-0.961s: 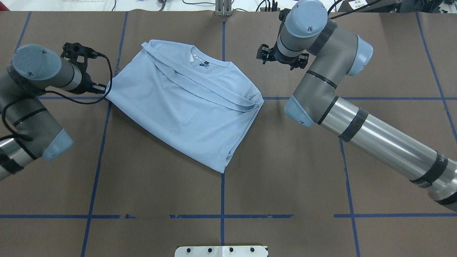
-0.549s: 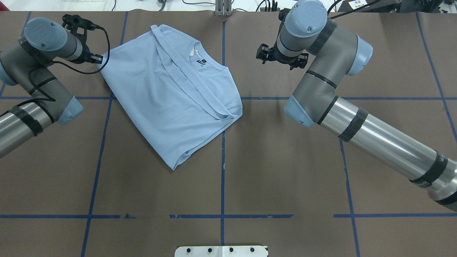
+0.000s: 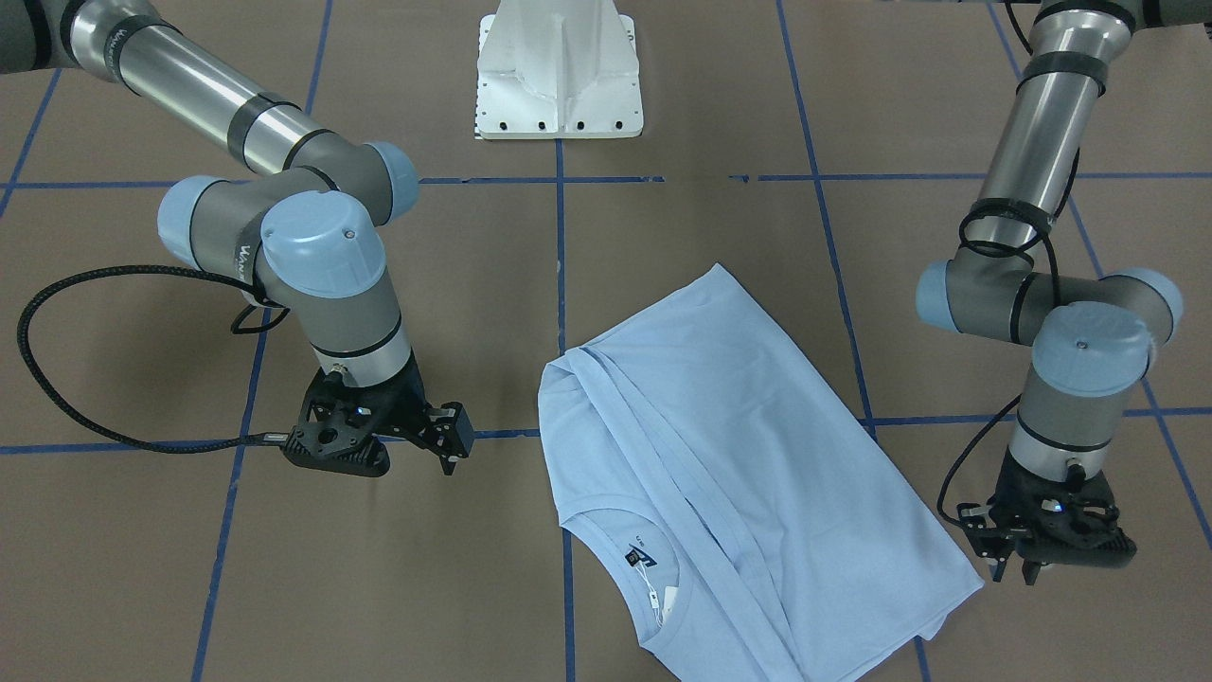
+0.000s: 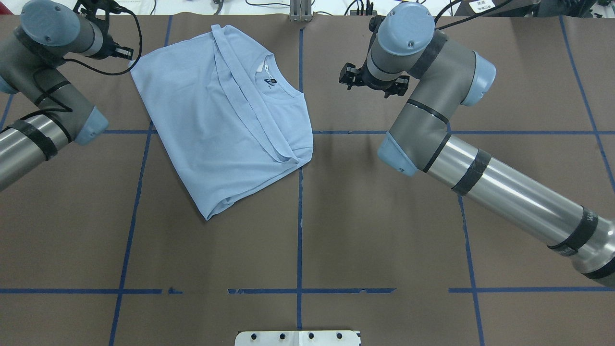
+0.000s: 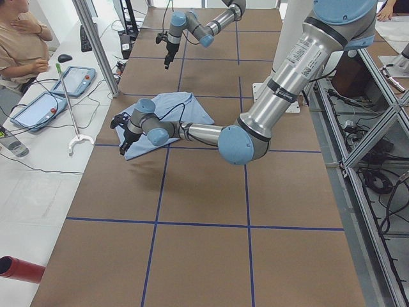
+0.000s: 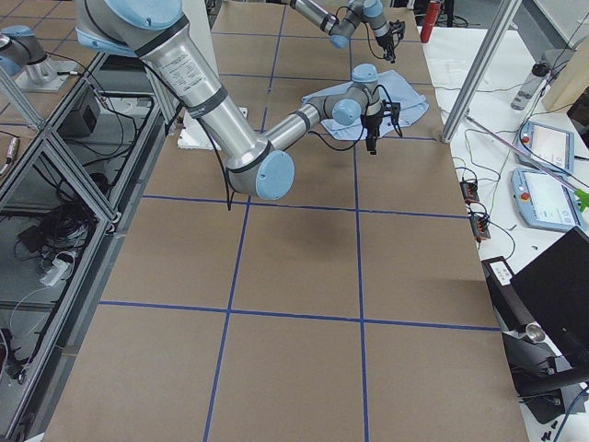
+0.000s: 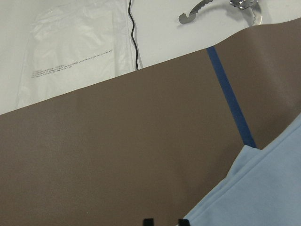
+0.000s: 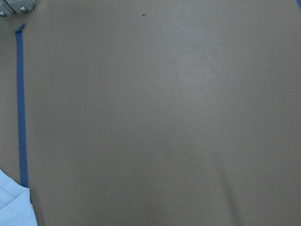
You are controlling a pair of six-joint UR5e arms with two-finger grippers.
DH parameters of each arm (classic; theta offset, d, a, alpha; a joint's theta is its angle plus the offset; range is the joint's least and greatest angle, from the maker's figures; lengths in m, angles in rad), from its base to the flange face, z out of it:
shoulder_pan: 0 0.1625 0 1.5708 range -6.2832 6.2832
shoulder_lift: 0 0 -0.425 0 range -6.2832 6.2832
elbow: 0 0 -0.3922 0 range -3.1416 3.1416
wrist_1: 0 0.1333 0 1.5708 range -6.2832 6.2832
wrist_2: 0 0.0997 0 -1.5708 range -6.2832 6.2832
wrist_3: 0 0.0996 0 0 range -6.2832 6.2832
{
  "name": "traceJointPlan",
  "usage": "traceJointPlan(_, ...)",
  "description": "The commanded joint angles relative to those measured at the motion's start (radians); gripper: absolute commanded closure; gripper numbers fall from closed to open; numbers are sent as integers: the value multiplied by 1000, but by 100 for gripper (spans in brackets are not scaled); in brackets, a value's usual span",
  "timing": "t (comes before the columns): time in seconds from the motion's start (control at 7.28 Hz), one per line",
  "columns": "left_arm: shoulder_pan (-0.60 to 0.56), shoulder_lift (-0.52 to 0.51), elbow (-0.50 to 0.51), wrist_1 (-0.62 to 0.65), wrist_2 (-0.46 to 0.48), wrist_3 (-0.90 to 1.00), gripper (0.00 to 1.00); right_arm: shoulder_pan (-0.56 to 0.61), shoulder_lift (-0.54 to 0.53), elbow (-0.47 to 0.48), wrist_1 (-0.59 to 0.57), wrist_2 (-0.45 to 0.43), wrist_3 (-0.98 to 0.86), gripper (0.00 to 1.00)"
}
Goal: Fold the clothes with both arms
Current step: 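Lower the right gripper onto the shirt's edge beside the collar and grasp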
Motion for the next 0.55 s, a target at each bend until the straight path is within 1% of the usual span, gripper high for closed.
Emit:
traceJointPlan(0.0,-20,60,-81,-25,-127,12,0,-50,46,-13,-4,-7,67,0)
traceJointPlan(0.14,-19,84,-117,-27,-137,-4,0,-90,100,-63,-4,-37,97,0)
traceJointPlan(0.27,-19,86,-128,-27,-149,-24,0,-143,176,-149,-4,-116,100,2)
traceJointPlan(0.41,-19,86,-129,-27,-164,-27,0,-167,201,-185,-4,-128,109,8)
